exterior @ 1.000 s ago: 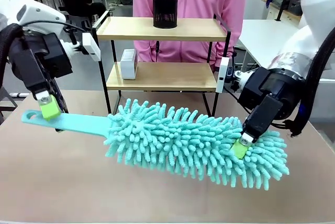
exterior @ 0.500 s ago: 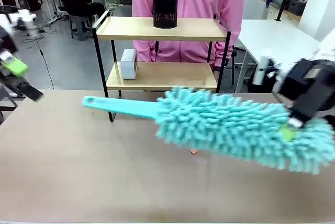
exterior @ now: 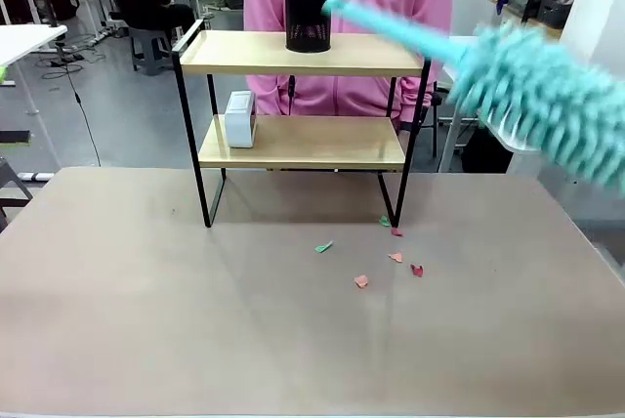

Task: Clean the shelf.
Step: Hand the Duster back to the human.

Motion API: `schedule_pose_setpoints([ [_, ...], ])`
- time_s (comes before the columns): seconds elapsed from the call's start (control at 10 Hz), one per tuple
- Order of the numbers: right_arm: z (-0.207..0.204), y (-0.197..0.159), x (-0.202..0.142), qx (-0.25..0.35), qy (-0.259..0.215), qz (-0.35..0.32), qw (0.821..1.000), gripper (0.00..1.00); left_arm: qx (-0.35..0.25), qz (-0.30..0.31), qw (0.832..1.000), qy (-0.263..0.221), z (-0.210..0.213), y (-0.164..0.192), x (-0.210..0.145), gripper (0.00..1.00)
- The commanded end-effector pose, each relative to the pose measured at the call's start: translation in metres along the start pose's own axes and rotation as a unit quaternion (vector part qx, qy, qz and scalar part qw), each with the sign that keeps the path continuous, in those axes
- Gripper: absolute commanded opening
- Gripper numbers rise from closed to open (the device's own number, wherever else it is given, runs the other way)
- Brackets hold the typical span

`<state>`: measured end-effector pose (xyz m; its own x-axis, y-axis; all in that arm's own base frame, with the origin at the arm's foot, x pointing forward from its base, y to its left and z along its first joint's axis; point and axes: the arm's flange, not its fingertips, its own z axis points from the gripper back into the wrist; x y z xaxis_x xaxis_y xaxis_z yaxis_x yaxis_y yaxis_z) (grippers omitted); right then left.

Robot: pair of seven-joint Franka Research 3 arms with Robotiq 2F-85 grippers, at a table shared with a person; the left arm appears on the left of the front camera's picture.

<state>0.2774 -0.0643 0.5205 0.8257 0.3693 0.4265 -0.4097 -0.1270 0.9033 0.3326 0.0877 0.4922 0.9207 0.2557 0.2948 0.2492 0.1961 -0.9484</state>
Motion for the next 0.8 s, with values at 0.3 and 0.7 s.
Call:
schedule_pose_setpoints([
  [0.3,0.083,-0.041,-0.025,-0.015,-0.275,-0.043,0.960,0.00,-0.005,-0.012,0.999,0.038,0.006,-0.011,-0.001,1.00],
  [0.7,0.106,-0.118,-0.037,-0.066,-0.335,-0.209,0.916,0.00,-0.005,-0.012,0.999,0.038,0.006,-0.011,-0.001,1.00],
])
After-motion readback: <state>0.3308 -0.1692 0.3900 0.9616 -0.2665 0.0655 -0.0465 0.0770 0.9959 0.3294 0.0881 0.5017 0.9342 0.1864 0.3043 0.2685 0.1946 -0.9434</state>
